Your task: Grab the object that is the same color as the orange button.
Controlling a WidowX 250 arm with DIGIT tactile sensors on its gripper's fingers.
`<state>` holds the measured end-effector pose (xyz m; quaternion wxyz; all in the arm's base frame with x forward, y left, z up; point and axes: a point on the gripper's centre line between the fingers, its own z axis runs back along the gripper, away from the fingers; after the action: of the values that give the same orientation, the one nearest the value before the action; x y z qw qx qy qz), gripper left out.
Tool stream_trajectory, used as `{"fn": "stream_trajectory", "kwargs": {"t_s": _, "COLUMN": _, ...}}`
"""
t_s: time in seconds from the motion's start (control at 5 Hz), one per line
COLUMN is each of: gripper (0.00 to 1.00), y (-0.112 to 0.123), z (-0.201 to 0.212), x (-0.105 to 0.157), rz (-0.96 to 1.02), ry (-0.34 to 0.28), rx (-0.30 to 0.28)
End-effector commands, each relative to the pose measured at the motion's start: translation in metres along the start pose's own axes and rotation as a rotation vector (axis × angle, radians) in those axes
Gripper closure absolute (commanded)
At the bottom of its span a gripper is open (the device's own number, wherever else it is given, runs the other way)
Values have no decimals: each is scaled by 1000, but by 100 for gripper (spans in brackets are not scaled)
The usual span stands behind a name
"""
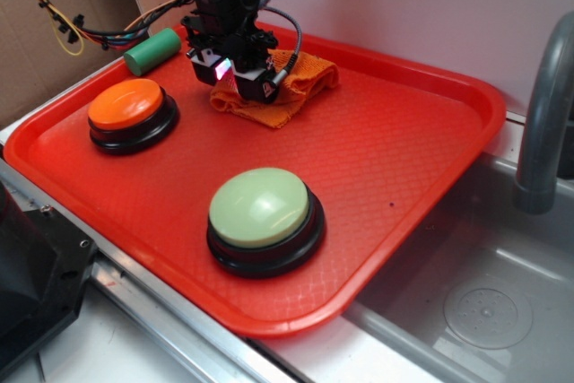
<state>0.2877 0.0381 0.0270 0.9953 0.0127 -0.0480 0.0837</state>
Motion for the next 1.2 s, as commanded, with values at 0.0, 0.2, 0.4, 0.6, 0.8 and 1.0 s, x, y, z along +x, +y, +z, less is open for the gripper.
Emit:
{"fn": "stream_trajectory", "kwargs": {"t_s": 0.0, "gripper": 100, "y": 0, "z": 11, "x": 13, "rz": 27, "ry": -35, "rx": 22}}
{"fn": "stream_trajectory", "kwargs": {"t_s": 0.2, "gripper": 100, "y": 0, "z": 20, "x": 11, "rz": 49, "ry": 10, "rx": 118}}
{"fn": "stream_trajectory", "kwargs": {"t_s": 0.4, "gripper": 100, "y": -3, "z": 31, "x": 9, "rz": 42, "ry": 25, "rx": 150}}
{"fn": "stream_trajectory", "kwargs": {"t_s": 0.6, "gripper": 100, "y": -9, "z": 62, "x": 5, "rz": 13, "ry": 34, "rx": 130}}
{"fn": "stream_trajectory", "kwargs": {"t_s": 0.8, "gripper": 100, "y": -20, "z": 97, "x": -8, "rz": -16, "ry": -15, "rx": 59}}
{"fn": "stream_trajectory", "kwargs": {"t_s": 1.0, "gripper": 100, "y": -28, "z": 125, "x": -31, "rz": -65, "ry": -17, "rx": -2}}
